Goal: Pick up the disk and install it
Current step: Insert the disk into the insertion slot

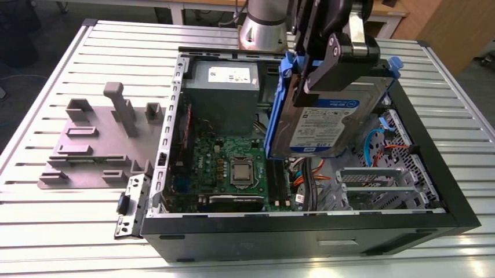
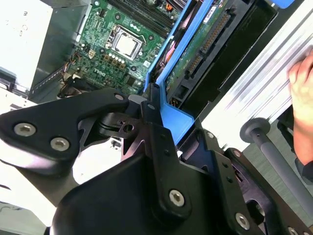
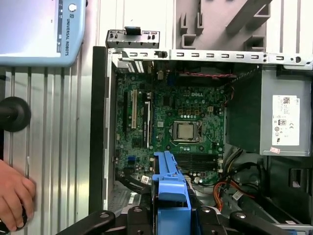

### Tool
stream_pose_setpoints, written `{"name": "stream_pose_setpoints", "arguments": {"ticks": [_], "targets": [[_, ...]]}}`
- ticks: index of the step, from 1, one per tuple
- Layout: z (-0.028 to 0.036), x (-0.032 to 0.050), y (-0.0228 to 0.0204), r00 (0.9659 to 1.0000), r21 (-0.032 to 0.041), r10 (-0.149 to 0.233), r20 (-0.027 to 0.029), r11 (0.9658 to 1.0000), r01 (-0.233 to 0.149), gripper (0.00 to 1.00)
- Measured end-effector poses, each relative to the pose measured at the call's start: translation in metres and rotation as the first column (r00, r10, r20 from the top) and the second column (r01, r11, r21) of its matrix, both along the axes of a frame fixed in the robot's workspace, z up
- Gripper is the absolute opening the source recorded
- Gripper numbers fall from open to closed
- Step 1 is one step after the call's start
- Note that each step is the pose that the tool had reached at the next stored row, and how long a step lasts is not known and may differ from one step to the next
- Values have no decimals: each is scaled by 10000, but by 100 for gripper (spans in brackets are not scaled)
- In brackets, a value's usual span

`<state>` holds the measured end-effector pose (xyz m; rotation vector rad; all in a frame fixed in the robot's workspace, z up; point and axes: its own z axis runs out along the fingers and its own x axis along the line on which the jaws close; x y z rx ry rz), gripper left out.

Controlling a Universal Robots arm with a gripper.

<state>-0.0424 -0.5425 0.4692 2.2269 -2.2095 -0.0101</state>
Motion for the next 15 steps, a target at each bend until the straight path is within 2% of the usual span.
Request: {"name": "stream_pose_setpoints", "arguments": {"ticks": [15], "targets": [[-11,178,-100,10000,1,0,-17,10000,0,36]]}}
